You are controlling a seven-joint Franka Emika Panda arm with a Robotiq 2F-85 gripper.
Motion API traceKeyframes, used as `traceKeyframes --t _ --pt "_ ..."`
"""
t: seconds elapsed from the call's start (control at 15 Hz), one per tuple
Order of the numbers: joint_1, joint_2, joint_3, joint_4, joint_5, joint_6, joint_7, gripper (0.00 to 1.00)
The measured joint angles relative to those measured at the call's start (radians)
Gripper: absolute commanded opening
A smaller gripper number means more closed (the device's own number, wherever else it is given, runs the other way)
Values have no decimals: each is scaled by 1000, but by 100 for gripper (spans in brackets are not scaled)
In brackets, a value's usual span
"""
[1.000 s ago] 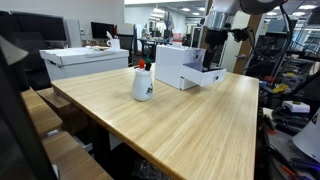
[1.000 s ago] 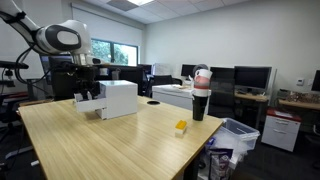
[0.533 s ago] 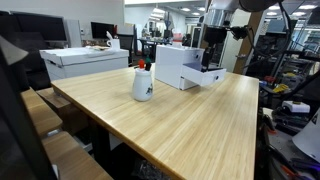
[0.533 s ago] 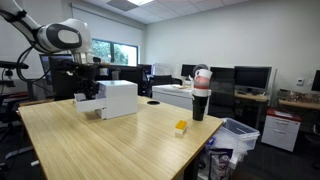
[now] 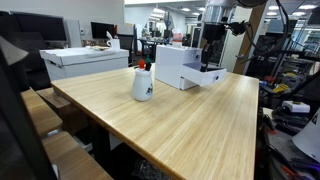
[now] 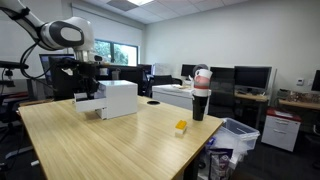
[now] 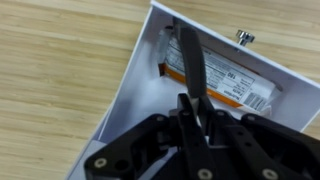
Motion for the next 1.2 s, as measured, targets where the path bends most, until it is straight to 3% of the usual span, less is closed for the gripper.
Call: traceKeyframes --t 1.2 --pt "3 -13 70 83 -9 -211 122 7"
